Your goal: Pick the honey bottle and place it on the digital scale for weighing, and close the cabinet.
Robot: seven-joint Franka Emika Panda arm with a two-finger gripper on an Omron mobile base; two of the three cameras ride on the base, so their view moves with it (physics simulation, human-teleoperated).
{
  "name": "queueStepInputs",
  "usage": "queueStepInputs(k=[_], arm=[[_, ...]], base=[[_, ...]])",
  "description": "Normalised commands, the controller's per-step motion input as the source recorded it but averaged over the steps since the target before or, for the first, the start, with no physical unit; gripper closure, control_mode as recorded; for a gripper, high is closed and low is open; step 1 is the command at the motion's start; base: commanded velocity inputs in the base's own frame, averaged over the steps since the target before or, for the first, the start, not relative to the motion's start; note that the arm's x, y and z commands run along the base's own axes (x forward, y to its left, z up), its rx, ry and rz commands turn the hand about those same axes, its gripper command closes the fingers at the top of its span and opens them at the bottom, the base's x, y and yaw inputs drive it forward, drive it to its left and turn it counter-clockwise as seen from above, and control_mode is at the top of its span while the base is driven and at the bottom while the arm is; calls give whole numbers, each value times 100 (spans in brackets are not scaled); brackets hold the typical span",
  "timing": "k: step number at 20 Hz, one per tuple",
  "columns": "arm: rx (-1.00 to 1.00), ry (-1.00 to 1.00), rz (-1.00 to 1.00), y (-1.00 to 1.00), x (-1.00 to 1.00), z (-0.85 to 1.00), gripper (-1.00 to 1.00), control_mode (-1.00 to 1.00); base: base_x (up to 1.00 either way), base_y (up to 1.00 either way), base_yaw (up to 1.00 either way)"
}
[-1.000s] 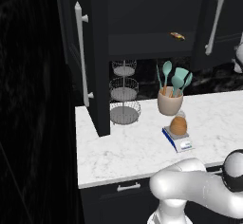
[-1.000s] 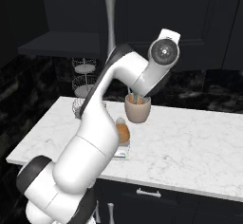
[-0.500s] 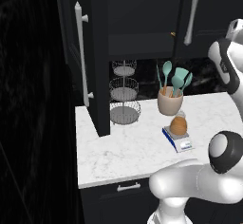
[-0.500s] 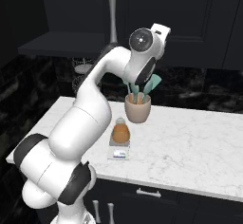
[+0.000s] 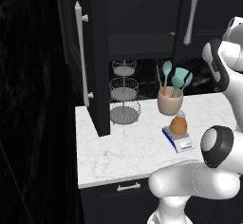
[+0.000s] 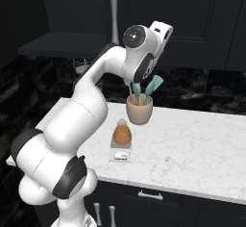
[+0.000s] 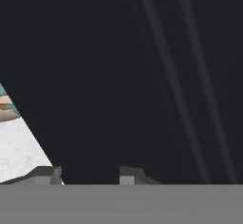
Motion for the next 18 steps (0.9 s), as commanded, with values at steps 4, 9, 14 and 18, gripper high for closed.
queueStepInputs(k=[4,9,14,18], arm=[[-1,5,-1,0,21,-58,-100,-100],[-5,14,0,2,0,-89,-100,-100],[-1,5,0,0,-41,-65,-100,-100],[0,0,0,1,-82,-50,-100,-100]], base=[[0,0,0],[0,0,0],[0,0,0],[0,0,0]])
